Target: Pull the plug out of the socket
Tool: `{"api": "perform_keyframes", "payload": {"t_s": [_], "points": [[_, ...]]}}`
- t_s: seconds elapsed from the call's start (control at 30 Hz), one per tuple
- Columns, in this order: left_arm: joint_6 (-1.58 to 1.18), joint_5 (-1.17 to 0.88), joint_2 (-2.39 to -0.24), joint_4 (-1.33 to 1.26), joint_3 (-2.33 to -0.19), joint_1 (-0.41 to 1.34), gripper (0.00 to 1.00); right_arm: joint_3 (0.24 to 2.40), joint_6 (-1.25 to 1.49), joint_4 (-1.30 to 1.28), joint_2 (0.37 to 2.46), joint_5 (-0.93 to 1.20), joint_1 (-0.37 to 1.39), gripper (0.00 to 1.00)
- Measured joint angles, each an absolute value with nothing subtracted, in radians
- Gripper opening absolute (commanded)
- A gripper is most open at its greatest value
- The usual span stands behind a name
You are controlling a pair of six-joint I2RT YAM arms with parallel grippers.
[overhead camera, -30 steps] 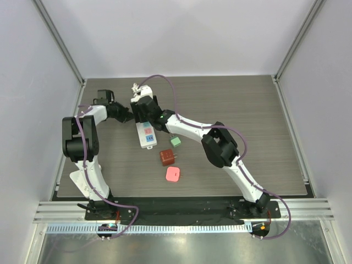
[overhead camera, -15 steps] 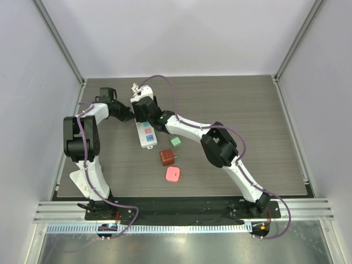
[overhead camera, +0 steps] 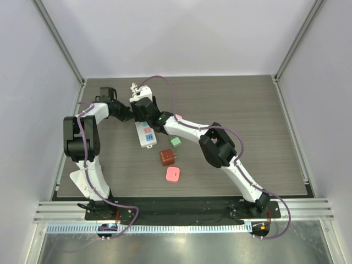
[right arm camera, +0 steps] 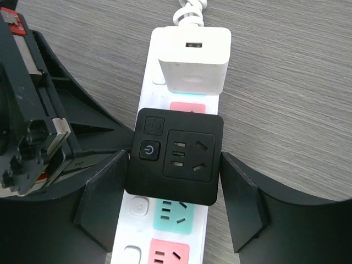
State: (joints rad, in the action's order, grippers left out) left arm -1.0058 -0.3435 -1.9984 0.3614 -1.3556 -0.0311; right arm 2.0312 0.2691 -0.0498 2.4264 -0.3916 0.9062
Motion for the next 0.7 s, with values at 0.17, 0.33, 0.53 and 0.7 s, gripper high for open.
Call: {"api": "perform_keyframes", "payload": {"t_s": [0.17, 0.33, 0.53, 0.7], "points": [[-1.006, -0.343, -1.998, 0.361, -1.356, -0.031, 0.00, 2.059, 0.271, -0.062, 2.460, -0.422, 0.912, 0.76], [-1.006, -0.342, -1.998, 0.362, -1.356, -0.031, 0.00, 2.061, 0.273, -0.097, 2.479, -0.430, 0.920, 0.74], [-1.007, -0.340, -1.998, 0.363, -1.356, -0.031, 0.00, 2.061, 0.268, -0.101, 2.482, -0.453, 0.925, 0.59], [-1.009, -0.337, -1.999, 0.368, -1.359, -0.031, 0.00, 2.061, 0.256, -0.095, 2.484, -0.466, 0.928, 0.72]]}}
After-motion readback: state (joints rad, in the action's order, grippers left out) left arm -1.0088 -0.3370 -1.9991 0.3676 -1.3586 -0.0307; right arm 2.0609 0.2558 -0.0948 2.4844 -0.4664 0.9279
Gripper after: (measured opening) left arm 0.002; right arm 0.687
